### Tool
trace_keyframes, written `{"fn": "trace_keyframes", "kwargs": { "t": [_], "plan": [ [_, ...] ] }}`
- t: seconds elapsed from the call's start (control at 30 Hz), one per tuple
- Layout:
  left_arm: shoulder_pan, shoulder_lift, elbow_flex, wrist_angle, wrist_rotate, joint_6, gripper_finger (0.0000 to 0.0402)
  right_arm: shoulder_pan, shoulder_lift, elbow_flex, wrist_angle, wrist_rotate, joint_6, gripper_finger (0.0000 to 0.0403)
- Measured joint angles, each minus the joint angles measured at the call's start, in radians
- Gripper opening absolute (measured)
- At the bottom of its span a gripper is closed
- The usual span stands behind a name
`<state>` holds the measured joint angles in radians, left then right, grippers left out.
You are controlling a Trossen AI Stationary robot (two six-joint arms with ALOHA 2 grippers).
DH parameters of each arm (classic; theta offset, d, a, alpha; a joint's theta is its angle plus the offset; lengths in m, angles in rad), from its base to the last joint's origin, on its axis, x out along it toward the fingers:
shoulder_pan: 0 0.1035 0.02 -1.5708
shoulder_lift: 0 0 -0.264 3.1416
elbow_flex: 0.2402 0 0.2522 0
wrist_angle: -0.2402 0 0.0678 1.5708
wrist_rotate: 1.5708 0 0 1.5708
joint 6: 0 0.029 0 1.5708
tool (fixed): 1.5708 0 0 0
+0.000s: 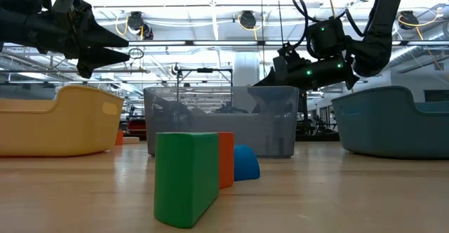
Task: Sort & place blocks by color
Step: Put the right small rectangular wooden block into the white bin
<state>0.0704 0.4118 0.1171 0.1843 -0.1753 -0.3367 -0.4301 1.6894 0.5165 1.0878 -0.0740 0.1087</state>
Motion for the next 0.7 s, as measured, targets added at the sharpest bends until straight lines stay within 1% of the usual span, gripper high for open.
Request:
{"fn": "trace_keyframes", "kwargs": {
  "t": [0.43,0.6,0.7],
  "plan": [
    [0.0,0.0,0.0,0.0,0.0,0.0,0.02,0.0,0.0,0.0,0.0,-0.004,-0.002,0.0194],
    [0.0,0.0,0.0,0.001,0.0,0.0,0.02,0.005,-0.004,0.0,0.03,-0.012,0.007,0.0199],
    [0.0,0.0,0.0,0.005,-0.01,0.0,0.02,0.011,-0.039,0.0,0.026,-0.061,0.008,0.0197]
  ]
}}
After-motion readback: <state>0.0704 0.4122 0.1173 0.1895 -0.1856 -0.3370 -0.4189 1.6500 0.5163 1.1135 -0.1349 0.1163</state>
